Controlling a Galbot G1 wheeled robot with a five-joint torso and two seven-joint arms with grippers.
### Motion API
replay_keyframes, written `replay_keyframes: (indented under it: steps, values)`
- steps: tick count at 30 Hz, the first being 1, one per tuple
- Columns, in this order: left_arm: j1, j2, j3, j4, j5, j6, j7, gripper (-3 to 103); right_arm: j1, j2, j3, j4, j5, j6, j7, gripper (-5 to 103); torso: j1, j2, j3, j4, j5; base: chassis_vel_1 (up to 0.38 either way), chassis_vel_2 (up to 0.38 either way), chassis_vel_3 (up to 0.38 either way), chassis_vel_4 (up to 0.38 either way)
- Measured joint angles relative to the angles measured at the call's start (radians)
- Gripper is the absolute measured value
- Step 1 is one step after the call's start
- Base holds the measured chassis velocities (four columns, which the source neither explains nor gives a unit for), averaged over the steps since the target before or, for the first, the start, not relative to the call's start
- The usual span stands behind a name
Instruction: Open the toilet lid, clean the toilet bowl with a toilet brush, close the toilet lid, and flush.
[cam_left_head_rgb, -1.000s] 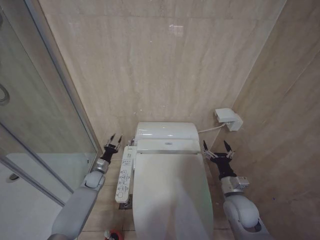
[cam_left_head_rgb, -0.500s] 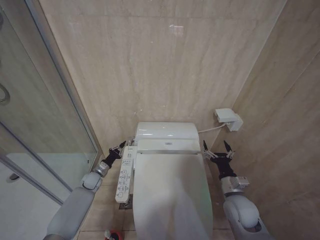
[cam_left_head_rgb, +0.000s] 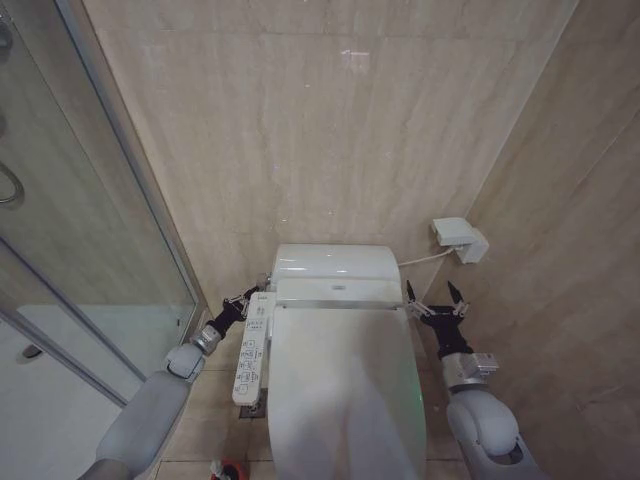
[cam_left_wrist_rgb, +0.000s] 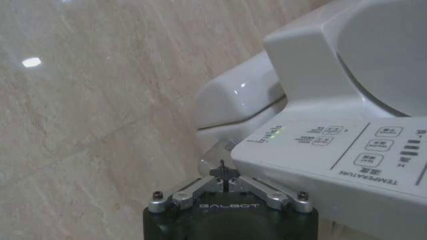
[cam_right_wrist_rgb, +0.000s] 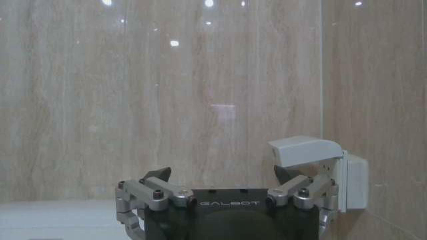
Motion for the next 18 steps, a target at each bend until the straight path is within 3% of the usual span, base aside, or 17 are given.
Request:
replay_keyframes:
  steps: [18]
  values:
    - [-0.008,-0.024,0.003,0.043,-0.001,0.002,0.006,0,0.000,0.000,0.000,0.000,0.000,0.000,0.000,100,0.000,0.000,0.000,-0.0003,-0.0007,0.000,0.000,0.000,0.000]
